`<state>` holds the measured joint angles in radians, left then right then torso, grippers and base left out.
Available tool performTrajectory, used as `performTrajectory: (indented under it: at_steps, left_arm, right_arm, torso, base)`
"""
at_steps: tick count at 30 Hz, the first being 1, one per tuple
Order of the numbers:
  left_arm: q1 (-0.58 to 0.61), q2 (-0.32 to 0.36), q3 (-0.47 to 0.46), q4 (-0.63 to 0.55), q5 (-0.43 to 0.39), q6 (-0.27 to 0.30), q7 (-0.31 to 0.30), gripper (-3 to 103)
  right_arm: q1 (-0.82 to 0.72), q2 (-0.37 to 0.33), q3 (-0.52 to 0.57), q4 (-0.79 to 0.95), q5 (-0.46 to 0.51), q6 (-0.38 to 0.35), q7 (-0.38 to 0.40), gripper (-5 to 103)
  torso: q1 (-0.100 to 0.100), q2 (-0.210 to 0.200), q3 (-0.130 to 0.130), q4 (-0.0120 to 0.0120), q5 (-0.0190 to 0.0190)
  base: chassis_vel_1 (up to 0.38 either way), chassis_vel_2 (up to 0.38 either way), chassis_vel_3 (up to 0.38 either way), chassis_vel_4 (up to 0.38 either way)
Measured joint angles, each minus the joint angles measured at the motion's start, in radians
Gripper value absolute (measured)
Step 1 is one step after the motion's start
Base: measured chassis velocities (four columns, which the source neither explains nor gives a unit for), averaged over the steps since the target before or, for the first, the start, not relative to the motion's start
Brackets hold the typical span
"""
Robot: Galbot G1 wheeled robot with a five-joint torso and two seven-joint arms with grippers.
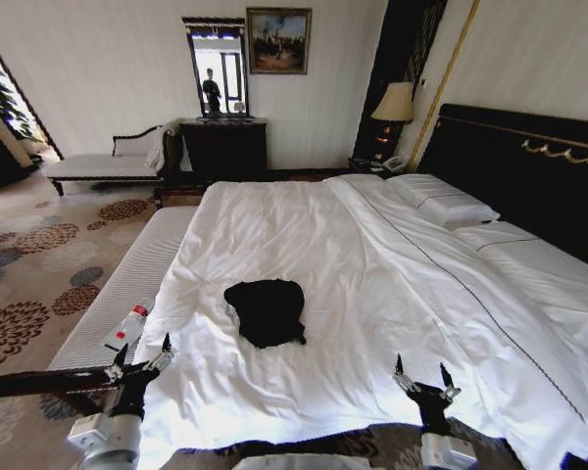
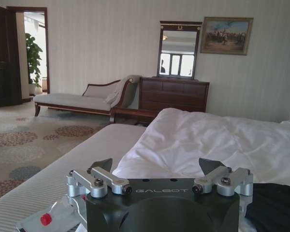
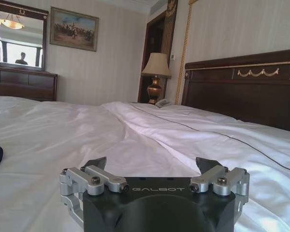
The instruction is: Fold the clothes on the bed.
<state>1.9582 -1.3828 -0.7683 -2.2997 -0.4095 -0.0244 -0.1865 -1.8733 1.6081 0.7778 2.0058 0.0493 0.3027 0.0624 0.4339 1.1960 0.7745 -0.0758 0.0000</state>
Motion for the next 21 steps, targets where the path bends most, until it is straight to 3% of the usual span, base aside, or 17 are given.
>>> performTrajectory:
  at_steps: [6, 12, 14, 15, 19, 21]
  left_arm:
    - [0.000, -0.002, -0.001, 0.005, -0.002, -0.003, 0.001, 100]
    - [-0.009, -0.005, 0.009, 0.030, -0.001, -0.004, 0.002, 100]
    - [-0.014, -0.006, 0.017, 0.040, 0.005, -0.001, 0.002, 100]
    - [-0.014, -0.006, 0.017, 0.040, 0.005, -0.001, 0.002, 100]
    - [-0.028, -0.004, 0.014, 0.053, 0.011, 0.012, 0.001, 100]
    - [-0.032, -0.005, 0.013, 0.058, 0.011, 0.013, 0.001, 100]
  right_arm:
    - [0.001, 0.000, -0.021, 0.009, -0.021, -0.011, 0.006, 100]
    - [-0.018, -0.003, -0.104, 0.082, 0.141, -0.088, 0.001, 100]
    - [-0.006, -0.063, -0.148, 0.125, 0.234, -0.163, -0.009, 100]
    - [-0.006, -0.063, -0.148, 0.125, 0.234, -0.163, -0.009, 100]
    - [0.135, -0.251, -0.187, 0.135, 0.492, -0.379, -0.009, 100]
    - [0.165, -0.275, -0.193, 0.126, 0.520, -0.399, -0.007, 100]
  torso:
    - [0.001, 0.000, 0.000, 0.0000, -0.0001]
    - [0.000, 0.000, 0.000, -0.0002, 0.0000]
    - [0.000, 0.000, 0.000, -0.0004, -0.0004]
    - [0.000, 0.000, 0.000, -0.0004, -0.0004]
    - [0.000, 0.000, 0.000, -0.0002, 0.0005]
    - [0.000, 0.000, 0.000, 0.0000, 0.0005]
  base:
    - [0.000, 0.000, 0.000, 0.000]
    - [0.000, 0.000, 0.000, 0.000]
    - [0.000, 0.000, 0.000, 0.000]
    - [0.000, 0.000, 0.000, 0.000]
    - [0.000, 0.000, 0.000, 0.000]
    - [0.000, 0.000, 0.000, 0.000]
